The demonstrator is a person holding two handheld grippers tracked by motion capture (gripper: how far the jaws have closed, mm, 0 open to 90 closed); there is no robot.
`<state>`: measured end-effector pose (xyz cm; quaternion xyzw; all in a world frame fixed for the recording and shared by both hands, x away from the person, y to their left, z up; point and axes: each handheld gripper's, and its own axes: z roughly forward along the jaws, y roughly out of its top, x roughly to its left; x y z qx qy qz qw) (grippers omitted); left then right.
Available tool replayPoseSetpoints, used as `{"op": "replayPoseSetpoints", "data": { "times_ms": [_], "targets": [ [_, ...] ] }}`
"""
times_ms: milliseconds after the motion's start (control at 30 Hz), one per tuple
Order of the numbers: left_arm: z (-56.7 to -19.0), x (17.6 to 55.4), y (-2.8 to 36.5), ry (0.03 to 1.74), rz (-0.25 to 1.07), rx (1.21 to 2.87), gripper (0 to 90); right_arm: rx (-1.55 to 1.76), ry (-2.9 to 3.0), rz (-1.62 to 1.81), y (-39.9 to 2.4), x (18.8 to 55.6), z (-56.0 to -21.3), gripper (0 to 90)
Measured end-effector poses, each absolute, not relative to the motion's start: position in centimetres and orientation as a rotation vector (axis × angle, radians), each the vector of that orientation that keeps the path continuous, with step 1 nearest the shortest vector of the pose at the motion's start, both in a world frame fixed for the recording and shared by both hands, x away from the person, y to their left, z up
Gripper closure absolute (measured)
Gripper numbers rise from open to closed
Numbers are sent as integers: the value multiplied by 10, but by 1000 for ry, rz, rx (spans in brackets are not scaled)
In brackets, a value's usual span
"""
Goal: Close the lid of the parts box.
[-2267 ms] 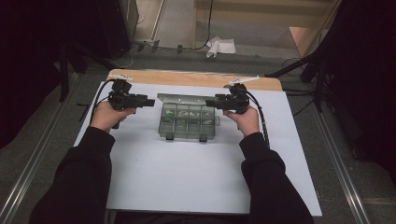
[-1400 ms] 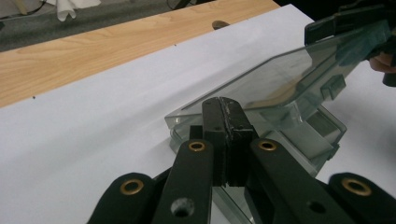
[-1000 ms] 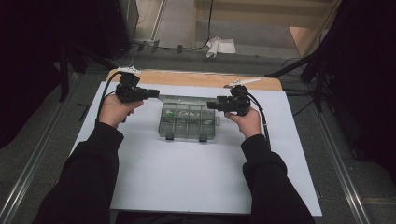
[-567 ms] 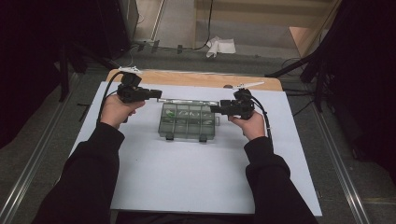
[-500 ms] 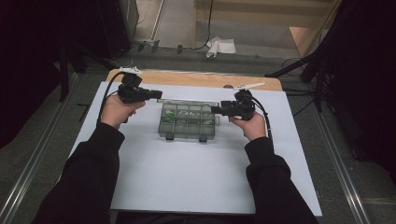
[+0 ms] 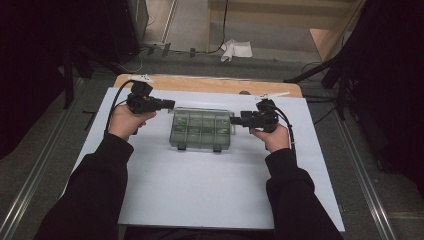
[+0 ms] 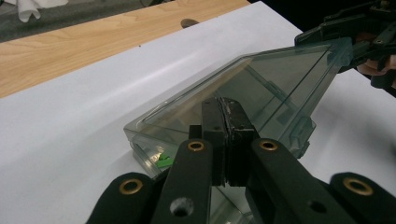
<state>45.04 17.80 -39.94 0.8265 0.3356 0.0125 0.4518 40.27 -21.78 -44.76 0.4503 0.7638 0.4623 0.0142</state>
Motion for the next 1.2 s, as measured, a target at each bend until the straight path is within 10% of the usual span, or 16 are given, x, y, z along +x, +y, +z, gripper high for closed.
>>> {"op": "replayPoseSetpoints", "data": {
  "times_ms": [533, 1200],
  "targets": [
    [-404, 442, 177, 820, 3, 2042, 890, 1458, 2287, 1425, -232, 385, -438, 391],
    [-412, 426, 181, 810, 29, 2029, 889, 1403, 2299, 1524, -201, 380, -422, 776]
  ]
}}
